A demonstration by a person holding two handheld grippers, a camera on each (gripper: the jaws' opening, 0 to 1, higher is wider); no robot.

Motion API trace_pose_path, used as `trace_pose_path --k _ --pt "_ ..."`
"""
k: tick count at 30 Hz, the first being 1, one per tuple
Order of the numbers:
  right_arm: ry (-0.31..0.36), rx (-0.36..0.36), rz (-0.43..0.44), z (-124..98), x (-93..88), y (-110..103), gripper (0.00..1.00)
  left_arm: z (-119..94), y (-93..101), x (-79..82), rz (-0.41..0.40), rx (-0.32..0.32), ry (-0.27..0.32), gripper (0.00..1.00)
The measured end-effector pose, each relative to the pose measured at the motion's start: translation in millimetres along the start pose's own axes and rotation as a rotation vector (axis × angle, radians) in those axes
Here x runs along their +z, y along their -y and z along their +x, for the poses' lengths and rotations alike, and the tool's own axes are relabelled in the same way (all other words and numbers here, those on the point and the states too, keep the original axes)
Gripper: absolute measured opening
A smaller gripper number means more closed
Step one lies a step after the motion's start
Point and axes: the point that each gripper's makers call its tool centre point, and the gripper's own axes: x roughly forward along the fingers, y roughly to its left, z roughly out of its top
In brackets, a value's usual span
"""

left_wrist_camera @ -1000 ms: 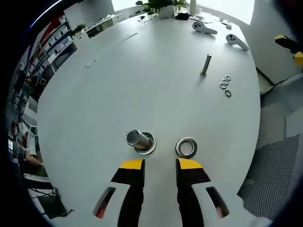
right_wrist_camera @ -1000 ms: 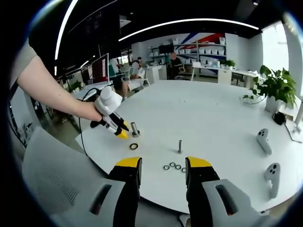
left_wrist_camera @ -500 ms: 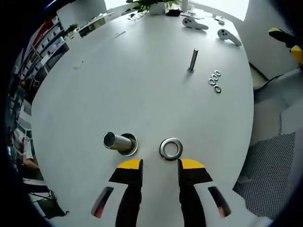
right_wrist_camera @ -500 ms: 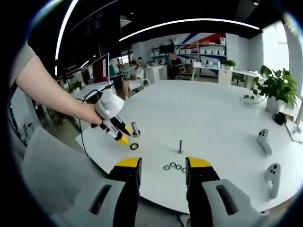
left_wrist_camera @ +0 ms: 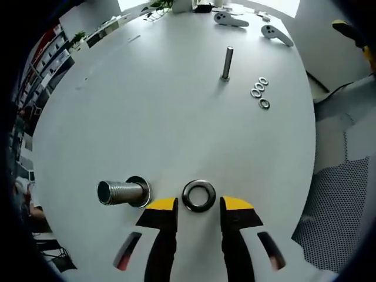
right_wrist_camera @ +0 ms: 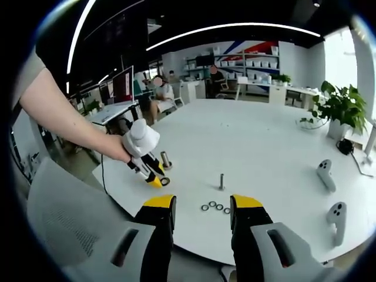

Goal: Place the washer onto the threaded stud by aligning its center hole with the stud, sliding it down to the base, and recovering from edge contact or off-axis alignment until the washer reaches the visible bottom stop.

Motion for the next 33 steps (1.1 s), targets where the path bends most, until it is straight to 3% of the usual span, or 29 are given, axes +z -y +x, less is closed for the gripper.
trace_pose_path --k 6,15,19,21,25,33 --pt "0.001 -0.004 0.0 -0.1 0.0 1.1 0.39 1.5 1.9 5.6 0.013 -0.008 0.005 0.25" --pt "0.0 -0.008 -0.001 0.0 -0.1 1.7 0.39 0.3 3.3 0.2 0.03 -0.014 -0.031 0.21" --pt "0.001 -0.007 0.0 -0.4 0.2 1.4 0.39 -2.9 3.9 -10.7 0.043 -0.025 -0.075 0.21" --pt "0.001 -0.006 -0.001 -0.4 0.2 1.3 0.39 -6.2 4.3 -21.1 0.078 -0.033 -0.124 0.21" --pt "0.002 -0.006 0.0 -0.5 0.3 1.4 0.39 -8.2 2.9 -31.7 0.076 -0.028 -0.156 0.21" --pt "0.0 0.001 -0.004 0.1 -0.1 0.2 0.39 -8.5 2.5 -32.6 0.062 -0.033 -0.174 0.23"
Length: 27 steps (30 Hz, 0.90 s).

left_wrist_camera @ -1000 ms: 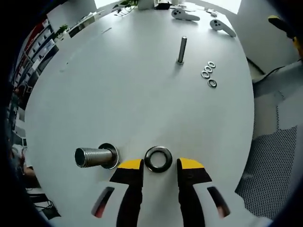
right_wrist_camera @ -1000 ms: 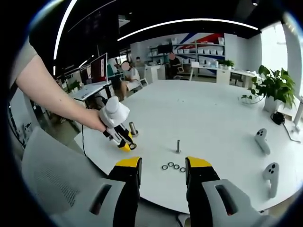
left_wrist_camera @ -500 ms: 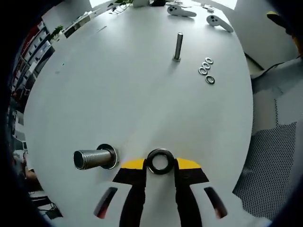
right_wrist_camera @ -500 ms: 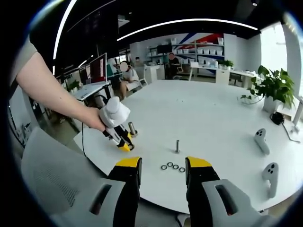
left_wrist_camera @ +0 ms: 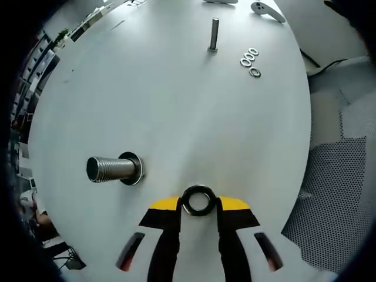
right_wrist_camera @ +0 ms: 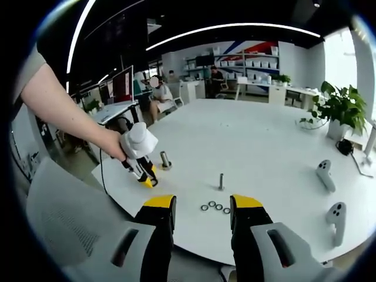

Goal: Place the washer onto the threaded stud by aligning its center hole with the stud, sliding it down to the base, and recovering from edge contact or off-axis alignment until the washer reaches the visible bottom stop.

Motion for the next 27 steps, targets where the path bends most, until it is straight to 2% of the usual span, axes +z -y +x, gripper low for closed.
trace_pose_path --k 12,23,27 --pt "0.006 0.002 0.002 -0.6 0.9 -0.5 0.39 -0.1 1.0 -0.4 0.003 0.006 -0.072 0.24" --pt "0.012 0.0 0.002 -0.8 2.0 0.1 0.39 1.4 1.9 -1.5 -0.028 0.024 -0.072 0.2" --pt "0.01 0.002 0.0 -0.5 1.7 -0.3 0.39 1.3 0.1 -2.2 -0.058 0.026 -0.046 0.2"
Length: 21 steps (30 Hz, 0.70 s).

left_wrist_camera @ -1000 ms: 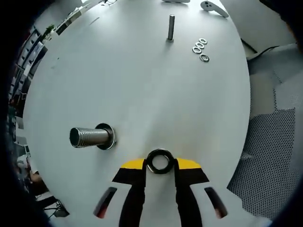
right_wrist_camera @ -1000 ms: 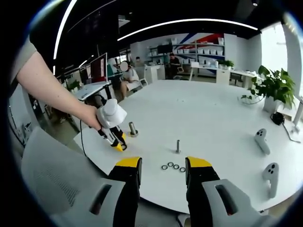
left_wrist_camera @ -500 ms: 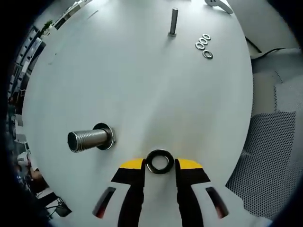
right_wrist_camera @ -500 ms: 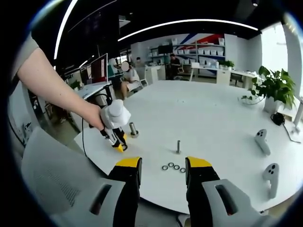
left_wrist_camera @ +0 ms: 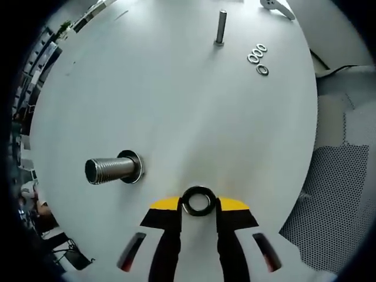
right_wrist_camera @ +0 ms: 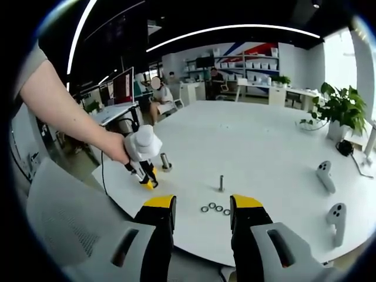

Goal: Place the washer onto the threaded stud by aligning its center hole with the stud, sliding it down to the base, and recovering from edge contact or off-axis alignment until the washer reaches the visible bottom stop.

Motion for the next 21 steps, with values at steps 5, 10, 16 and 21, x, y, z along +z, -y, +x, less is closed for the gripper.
trace_pose_path --k 5,10,16,21 --pt "0.004 -0.002 -0.003 -0.2 0.9 0.3 0.39 0.2 0.8 0.0 -0.006 0.003 0.036 0.19" --pt "0.015 -0.008 0.008 -1.2 2.5 1.9 0.39 -0.2 -0.1 0.3 -0.031 -0.01 0.038 0.19" --pt "0.009 -0.001 0.003 -0.5 1.8 0.3 0.39 -1.8 -0.9 0.6 -0.03 -0.002 0.045 0.19" --pt "0.014 -0.004 0.007 -0.9 2.4 1.1 0.39 -2.4 -2.5 -2.3 -0.038 0.001 0.051 0.19"
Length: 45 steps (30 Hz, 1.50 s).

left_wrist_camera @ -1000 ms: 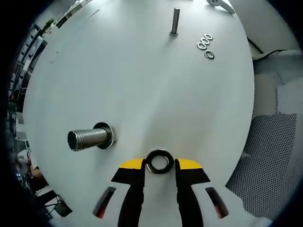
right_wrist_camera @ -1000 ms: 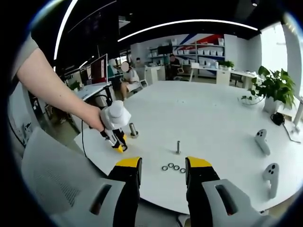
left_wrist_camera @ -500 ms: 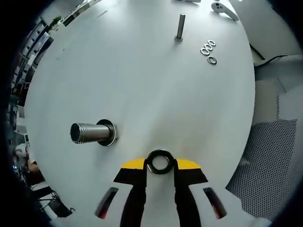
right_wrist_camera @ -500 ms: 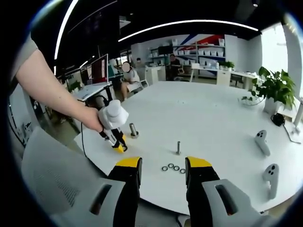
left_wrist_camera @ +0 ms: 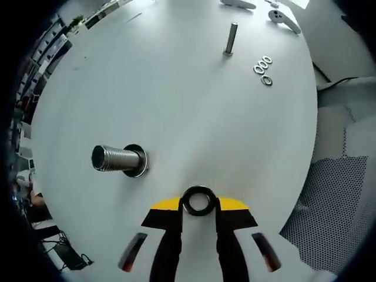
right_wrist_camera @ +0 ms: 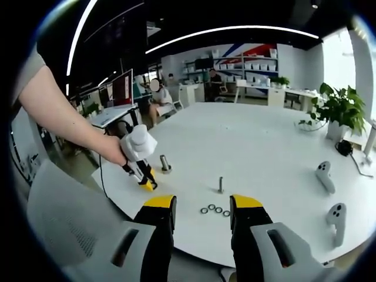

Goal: Place the washer onto the threaded stud by aligning its center hole with the stud, sliding it down to the base, and recovering from edge contact or off-axis alignment until the washer reaches the visible bottom stop.

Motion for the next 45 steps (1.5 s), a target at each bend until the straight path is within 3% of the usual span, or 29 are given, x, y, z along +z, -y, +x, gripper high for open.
trace_pose_path --k 13,25,29,45 --pt "-0.001 0.0 -0.001 0.2 0.1 0.1 0.39 -23.7 -12.5 9.6 0.078 0.038 0.038 0.19" --pt "0.004 -0.001 0.001 -0.1 0.8 0.5 0.39 -52.9 -27.1 28.5 0.107 0.062 0.095 0.19" --pt "0.003 -0.001 0.001 -0.1 0.6 0.5 0.39 -58.0 -31.1 31.6 0.142 0.076 0.086 0.19" --pt "0.001 0.003 -0.001 0.3 0.1 -0.5 0.39 -74.9 -50.8 45.8 0.125 0.126 0.133 0.19"
